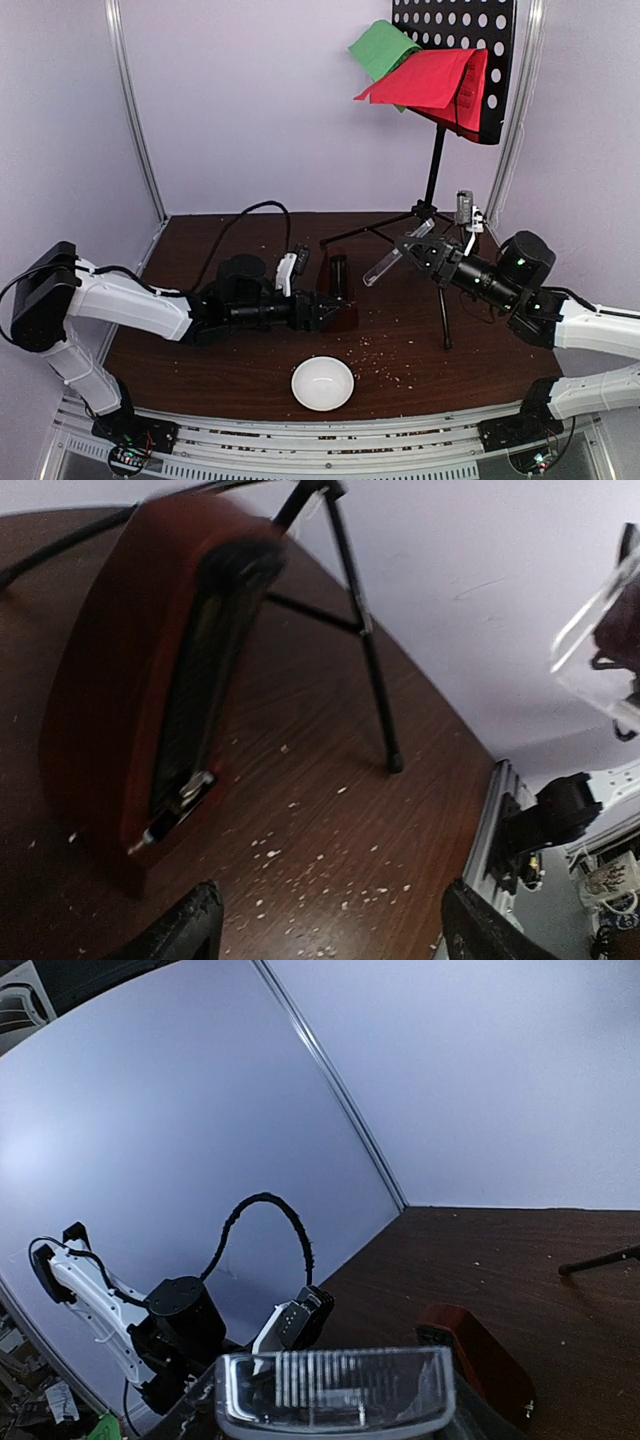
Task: Pack up the instrument practice props
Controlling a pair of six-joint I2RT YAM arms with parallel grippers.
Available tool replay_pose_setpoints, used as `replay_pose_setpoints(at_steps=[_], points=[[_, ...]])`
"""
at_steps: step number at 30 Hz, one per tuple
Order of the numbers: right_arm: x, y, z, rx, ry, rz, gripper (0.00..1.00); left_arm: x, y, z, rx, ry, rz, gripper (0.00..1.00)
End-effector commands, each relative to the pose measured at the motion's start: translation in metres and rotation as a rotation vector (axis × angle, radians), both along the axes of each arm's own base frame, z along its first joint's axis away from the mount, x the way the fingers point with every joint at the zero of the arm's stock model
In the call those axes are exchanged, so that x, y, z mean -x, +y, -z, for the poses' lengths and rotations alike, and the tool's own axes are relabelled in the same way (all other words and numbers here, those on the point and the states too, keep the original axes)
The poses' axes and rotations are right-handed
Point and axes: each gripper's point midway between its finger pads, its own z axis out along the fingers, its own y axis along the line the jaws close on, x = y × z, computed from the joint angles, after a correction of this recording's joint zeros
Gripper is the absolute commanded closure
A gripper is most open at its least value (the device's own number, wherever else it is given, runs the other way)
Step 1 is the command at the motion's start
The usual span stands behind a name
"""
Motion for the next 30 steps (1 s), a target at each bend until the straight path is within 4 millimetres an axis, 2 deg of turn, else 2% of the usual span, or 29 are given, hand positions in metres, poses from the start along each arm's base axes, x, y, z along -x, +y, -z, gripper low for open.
replay_pose_setpoints(at_steps=[1, 9, 18, 26, 30], points=[[-0.015, -0.01, 0.026, 0.103, 0.021, 0.117, 0.47, -0.017, 0.008, 0.038, -0.072, 0.074, -0.082, 0.21], [-0.019, -0.009, 0.036, 0.136, 0.031, 0.139, 0.48, -0.035, 0.008, 0.065, -0.127, 0.108, -0.129, 0.21], [-0.021, -0.01, 0.04, 0.154, 0.031, 0.158, 0.48, -0.048, -0.005, 0.074, -0.146, 0.1, -0.122, 0.2], [-0.023, -0.012, 0.04, 0.174, 0.027, 0.173, 0.48, -0.046, -0.031, 0.068, -0.085, 0.085, -0.023, 0.2], [-0.024, -0.016, 0.042, 0.176, 0.019, 0.198, 0.48, -0.044, -0.027, 0.061, -0.067, 0.069, -0.029, 0.2]])
